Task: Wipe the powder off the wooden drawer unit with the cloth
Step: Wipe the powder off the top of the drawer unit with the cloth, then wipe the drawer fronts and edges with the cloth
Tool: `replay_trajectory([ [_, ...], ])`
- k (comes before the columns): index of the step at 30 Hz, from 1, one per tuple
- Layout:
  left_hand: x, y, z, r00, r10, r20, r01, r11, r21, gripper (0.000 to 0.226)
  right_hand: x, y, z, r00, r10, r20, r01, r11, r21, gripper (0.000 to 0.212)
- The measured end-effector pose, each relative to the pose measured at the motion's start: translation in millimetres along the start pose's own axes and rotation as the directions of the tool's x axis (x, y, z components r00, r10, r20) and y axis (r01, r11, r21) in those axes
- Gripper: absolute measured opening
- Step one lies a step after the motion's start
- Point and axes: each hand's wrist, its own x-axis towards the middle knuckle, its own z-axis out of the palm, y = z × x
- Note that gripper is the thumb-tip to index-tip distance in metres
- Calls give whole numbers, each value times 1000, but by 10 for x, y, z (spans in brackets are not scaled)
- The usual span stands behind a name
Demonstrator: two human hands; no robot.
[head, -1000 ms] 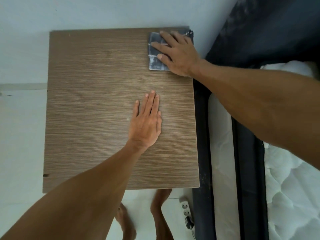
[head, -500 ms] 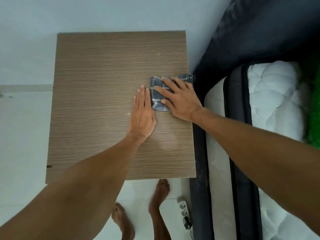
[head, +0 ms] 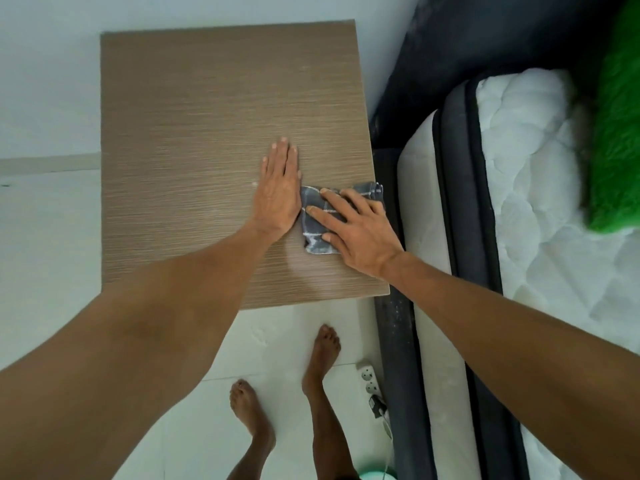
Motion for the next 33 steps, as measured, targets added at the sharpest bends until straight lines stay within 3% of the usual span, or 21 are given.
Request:
replay_trajectory([
  [9, -620, -38, 45, 994, 83, 71, -85, 996, 27, 49, -588, -631, 121, 996, 90, -6, -90, 995, 38, 53],
  [17, -1354, -255, 8, 976, 185, 118, -192, 980, 56, 50, -965, -1217, 208, 988, 154, -21, -152, 987, 58, 91],
  [20, -1632, -371, 9, 965, 218, 144, -230, 970, 73, 50, -1085, -1437, 231, 988, 153, 7, -153, 988, 22, 90],
  [26, -2264, -574, -135, 943, 287, 167, -299, 953, 50, 57, -1359, -1890, 236, 976, 80, 201, -79, 997, -13, 78],
  [33, -2870, -753, -166, 959, 255, 123, -262, 964, 42, 51, -1443, -2250, 401, 969, 118, 217, -129, 991, 39, 76],
])
